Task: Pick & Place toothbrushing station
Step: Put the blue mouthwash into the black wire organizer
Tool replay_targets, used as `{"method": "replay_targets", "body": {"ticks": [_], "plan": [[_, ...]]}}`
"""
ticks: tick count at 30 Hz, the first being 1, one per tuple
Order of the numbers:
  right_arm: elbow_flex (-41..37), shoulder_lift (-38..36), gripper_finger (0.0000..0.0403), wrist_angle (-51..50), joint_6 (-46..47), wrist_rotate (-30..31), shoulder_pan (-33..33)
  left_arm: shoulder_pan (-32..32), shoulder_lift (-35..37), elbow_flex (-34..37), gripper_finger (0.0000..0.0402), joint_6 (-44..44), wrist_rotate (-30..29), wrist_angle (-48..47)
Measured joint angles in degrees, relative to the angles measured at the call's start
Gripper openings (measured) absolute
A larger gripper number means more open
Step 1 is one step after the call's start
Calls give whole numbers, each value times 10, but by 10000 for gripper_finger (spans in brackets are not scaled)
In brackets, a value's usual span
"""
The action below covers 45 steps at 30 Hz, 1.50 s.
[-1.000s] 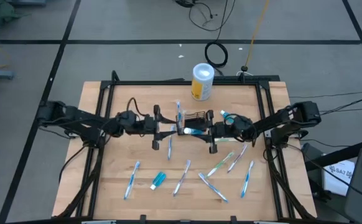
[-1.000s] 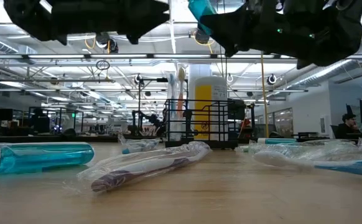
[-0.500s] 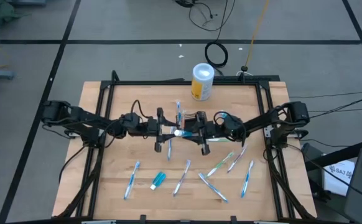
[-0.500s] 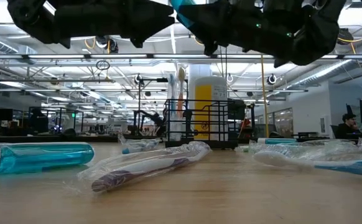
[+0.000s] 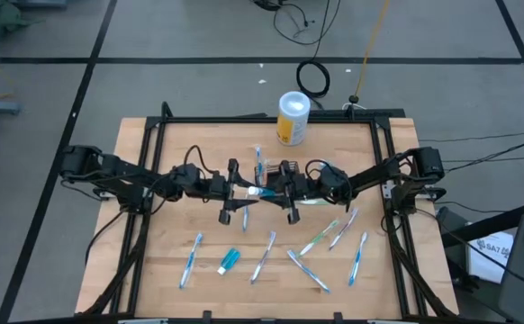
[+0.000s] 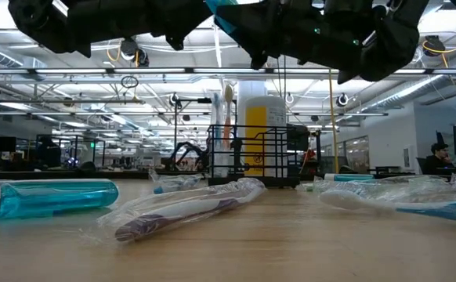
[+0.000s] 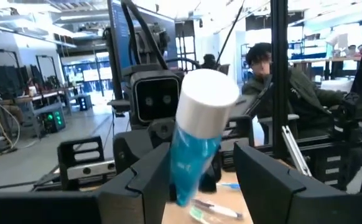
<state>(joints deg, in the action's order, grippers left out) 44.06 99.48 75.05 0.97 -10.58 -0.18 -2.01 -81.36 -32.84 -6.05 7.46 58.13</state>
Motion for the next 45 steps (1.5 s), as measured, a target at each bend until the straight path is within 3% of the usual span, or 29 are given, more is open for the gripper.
{"method": "replay_targets", "body": {"ticks": [9, 17, 21, 29, 36, 40, 45], "plan": [[29, 0, 87, -45, -41, 5, 14, 0, 0, -5, 174, -10, 0, -9], [29, 0, 89, -47, -45, 33, 14, 0, 0, -5, 109, -15, 0, -9], [29, 0, 109, -50, -47, 31, 14, 0, 0, -5, 95, -13, -1, -10], [29, -1, 171, -57, -49, 31, 14, 0, 0, -5, 118, -12, -3, -15], [29, -60, 198, -251, -52, 73, 12, 0, 0, -5, 108, -11, -4, -58], [29, -120, 205, -372, -63, 108, 12, 0, 0, -5, 108, -12, -46, -89], [29, -168, 206, -380, -54, 105, 17, 2, 0, -5, 112, -12, -95, -122]]}}
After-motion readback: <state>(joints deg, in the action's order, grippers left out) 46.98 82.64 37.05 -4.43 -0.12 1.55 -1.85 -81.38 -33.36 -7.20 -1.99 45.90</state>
